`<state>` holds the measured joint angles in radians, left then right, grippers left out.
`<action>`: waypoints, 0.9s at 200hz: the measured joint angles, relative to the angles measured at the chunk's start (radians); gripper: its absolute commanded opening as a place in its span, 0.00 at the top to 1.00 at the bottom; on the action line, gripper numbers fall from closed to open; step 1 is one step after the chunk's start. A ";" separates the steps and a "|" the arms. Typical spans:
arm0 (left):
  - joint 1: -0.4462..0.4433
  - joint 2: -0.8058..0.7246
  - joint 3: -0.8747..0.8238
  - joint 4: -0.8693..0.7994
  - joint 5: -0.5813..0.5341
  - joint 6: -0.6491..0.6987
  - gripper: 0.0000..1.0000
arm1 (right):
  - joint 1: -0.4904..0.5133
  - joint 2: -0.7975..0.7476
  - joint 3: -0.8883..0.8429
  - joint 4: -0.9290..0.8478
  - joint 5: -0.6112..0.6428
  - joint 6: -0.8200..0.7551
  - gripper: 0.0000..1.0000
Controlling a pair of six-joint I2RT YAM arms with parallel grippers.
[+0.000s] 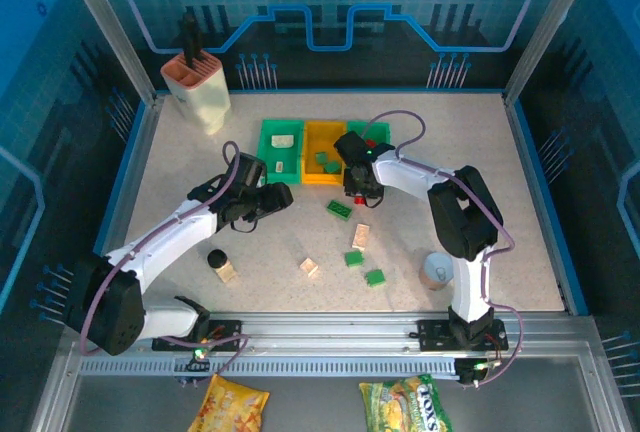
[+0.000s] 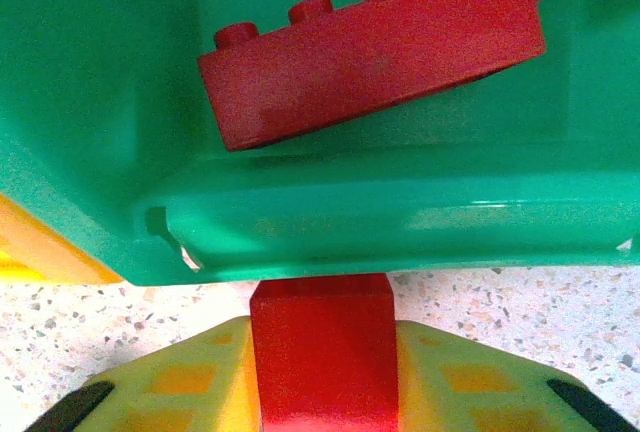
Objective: Sort the legos into containers by color
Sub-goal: Pick up the lego from the center of the table, then place the lego in the container.
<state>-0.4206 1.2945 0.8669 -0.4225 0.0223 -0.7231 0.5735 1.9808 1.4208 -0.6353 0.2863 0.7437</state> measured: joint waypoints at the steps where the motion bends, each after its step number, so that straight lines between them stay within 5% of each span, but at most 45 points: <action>1: 0.000 0.000 0.000 0.000 0.000 0.000 0.34 | 0.000 0.000 0.000 0.000 0.001 -0.001 0.65; 102: 0.000 0.000 0.000 0.001 0.000 -0.002 0.34 | -0.014 -0.165 0.000 -0.054 0.000 -0.067 0.65; 180: 0.000 0.010 0.000 0.001 0.002 -0.003 0.34 | -0.189 -0.111 0.158 -0.047 -0.080 -0.163 0.65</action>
<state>-0.4206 1.3045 0.8669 -0.4213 0.0238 -0.7261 0.3847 1.8702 1.5791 -0.6823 0.2058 0.5812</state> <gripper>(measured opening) 0.658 0.354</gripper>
